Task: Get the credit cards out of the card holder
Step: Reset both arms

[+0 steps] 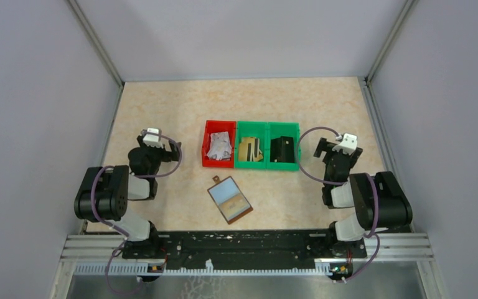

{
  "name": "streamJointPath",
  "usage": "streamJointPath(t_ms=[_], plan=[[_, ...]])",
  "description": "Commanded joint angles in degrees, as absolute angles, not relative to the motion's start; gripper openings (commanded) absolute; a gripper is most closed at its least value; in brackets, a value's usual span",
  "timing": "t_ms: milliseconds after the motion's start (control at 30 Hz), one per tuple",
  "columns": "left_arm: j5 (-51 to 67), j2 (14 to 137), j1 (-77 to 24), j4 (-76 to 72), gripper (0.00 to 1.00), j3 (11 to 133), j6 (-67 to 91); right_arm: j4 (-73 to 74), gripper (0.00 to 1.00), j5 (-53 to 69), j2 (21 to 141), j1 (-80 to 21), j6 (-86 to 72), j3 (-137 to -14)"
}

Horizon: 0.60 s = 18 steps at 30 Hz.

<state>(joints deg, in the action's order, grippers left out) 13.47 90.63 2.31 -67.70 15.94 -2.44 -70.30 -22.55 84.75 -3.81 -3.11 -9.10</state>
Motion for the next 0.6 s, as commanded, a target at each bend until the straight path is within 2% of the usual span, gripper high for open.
streamJointPath(t_ms=[0,567], plan=[[12.4,89.9,2.0,-67.2,0.99,15.6,-3.6,-71.9,0.99,-20.5,83.6,-3.2,-4.2,-9.5],[11.5,90.0,1.1,-65.9,0.99,16.4,-4.5,-72.2,0.99,-20.6,83.4,-3.2,-4.2,-9.2]])
